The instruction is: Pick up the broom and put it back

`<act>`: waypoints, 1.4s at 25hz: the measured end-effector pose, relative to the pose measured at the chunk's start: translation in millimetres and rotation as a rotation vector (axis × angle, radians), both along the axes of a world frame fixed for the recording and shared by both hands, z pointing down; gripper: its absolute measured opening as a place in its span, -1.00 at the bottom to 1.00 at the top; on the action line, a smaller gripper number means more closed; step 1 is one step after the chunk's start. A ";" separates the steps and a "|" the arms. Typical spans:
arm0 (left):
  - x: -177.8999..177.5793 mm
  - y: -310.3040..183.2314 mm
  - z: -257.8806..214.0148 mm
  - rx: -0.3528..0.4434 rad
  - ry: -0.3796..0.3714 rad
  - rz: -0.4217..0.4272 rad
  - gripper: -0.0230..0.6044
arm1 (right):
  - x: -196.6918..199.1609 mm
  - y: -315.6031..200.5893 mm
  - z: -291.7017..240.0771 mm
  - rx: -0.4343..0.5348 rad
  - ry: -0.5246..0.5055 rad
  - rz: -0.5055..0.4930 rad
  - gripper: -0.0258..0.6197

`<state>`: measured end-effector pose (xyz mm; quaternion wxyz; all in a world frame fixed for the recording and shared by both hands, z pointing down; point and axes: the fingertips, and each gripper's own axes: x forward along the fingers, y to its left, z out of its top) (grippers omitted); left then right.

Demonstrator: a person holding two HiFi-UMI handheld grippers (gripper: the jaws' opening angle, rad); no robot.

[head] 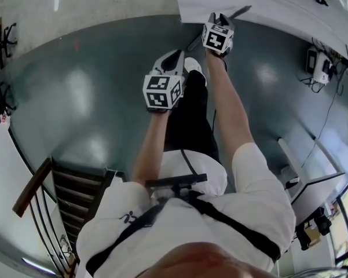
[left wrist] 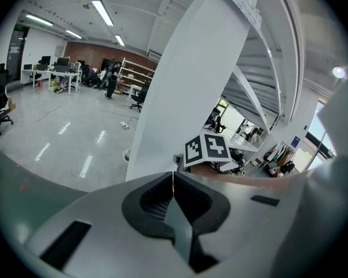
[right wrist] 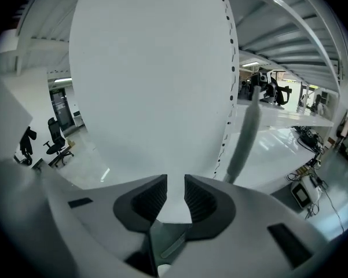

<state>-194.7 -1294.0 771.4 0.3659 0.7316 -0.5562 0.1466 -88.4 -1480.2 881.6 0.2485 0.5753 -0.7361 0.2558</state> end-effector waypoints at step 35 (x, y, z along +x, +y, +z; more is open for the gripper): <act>43.5 16.9 35.0 -0.079 0.045 0.070 -0.88 | 111.3 71.9 35.7 -0.097 -0.188 -0.053 -0.73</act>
